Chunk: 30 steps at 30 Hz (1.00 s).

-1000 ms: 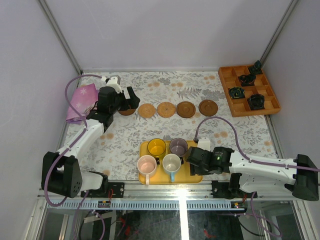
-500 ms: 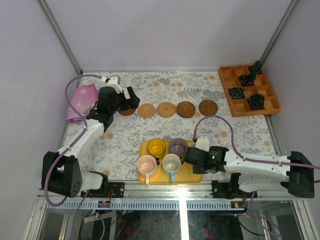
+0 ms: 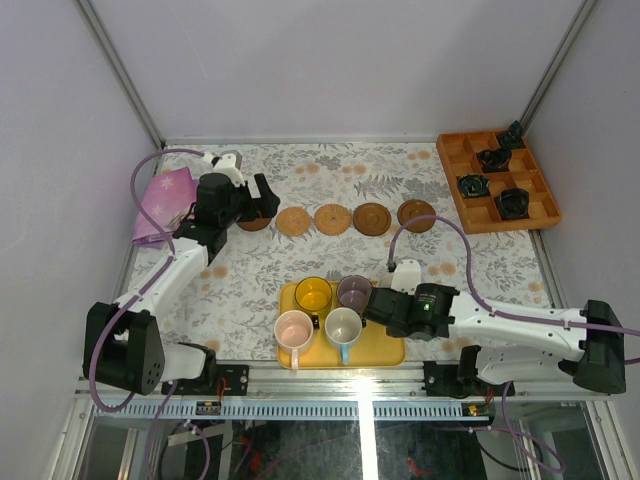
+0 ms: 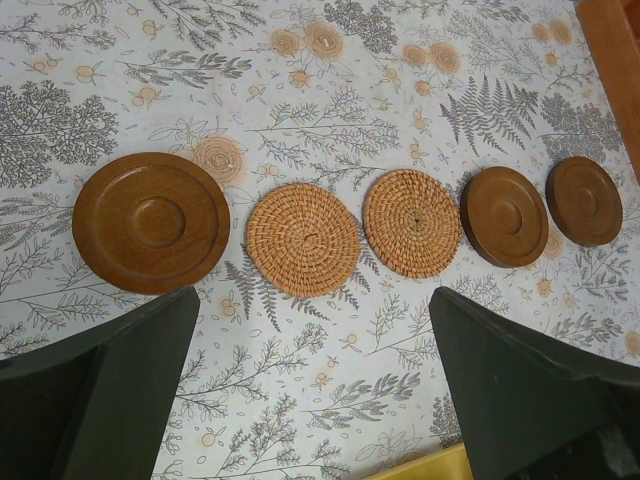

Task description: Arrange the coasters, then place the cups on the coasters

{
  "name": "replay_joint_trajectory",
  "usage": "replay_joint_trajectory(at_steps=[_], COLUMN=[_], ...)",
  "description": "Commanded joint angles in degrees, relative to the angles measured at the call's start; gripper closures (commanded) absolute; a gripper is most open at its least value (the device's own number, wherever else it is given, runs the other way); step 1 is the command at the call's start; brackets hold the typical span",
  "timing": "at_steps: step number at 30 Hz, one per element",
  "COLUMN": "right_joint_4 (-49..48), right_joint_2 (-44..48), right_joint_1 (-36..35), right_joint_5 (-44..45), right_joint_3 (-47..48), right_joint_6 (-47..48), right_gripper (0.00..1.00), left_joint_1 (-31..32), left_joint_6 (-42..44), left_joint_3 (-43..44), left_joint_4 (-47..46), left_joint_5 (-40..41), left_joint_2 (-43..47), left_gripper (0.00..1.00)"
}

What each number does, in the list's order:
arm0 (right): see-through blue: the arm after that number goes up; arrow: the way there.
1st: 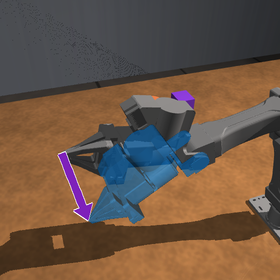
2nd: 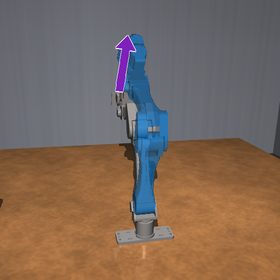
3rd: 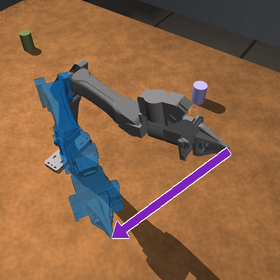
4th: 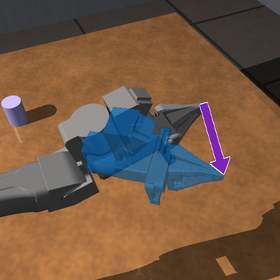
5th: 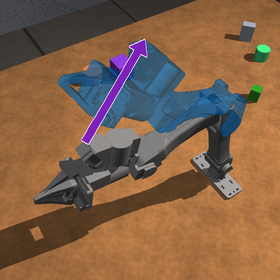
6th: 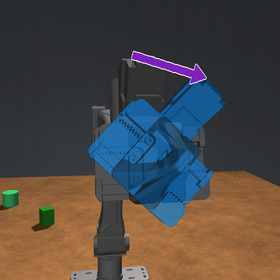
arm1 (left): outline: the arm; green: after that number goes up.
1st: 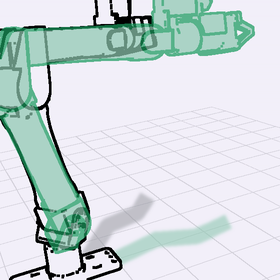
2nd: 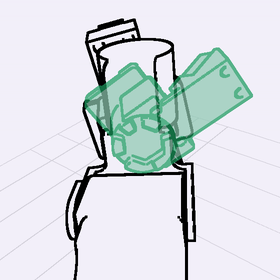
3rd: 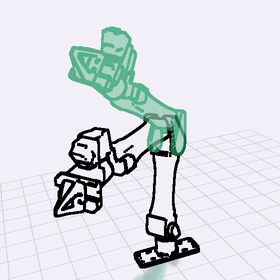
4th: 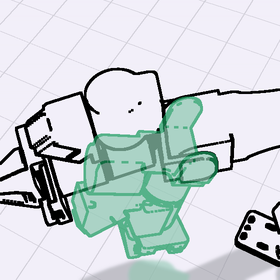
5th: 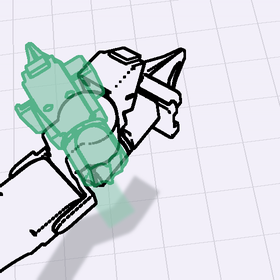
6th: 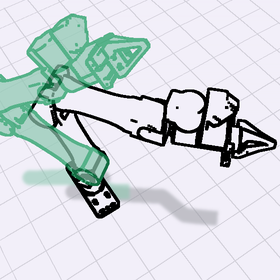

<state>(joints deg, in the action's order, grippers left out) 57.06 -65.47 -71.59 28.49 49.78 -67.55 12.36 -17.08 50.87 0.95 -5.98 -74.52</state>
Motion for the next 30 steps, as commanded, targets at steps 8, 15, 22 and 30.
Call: replay_joint_trajectory(at_steps=[8, 15, 22, 30], right_joint_4=[10.3, 1.2, -29.3, -50.4], right_joint_2=[4.3, 7.7, 9.9, -3.6], right_joint_1=[-0.1, 9.4, 30.5, 48.1], right_joint_5=[22.2, 27.6, 15.0, -4.7], right_joint_3=[5.7, 2.5, -3.7, 0.3], right_joint_6=[-4.5, 7.0, 37.6, 52.1], right_gripper=[1.00, 1.00, 1.00, 1.00], left_joint_1=[-0.2, -0.2, -0.3, -0.2], left_joint_6=[-0.2, -0.9, -0.8, -1.7], left_joint_3=[1.1, 2.0, 3.5, 4.0], left_joint_4=[-1.5, -2.2, -2.2, -3.5], left_joint_5=[-0.2, -1.3, -0.6, 0.7], left_joint_2=[-2.1, -3.5, -4.7, -6.2], left_gripper=[0.00, 0.00, 0.00, 0.00])
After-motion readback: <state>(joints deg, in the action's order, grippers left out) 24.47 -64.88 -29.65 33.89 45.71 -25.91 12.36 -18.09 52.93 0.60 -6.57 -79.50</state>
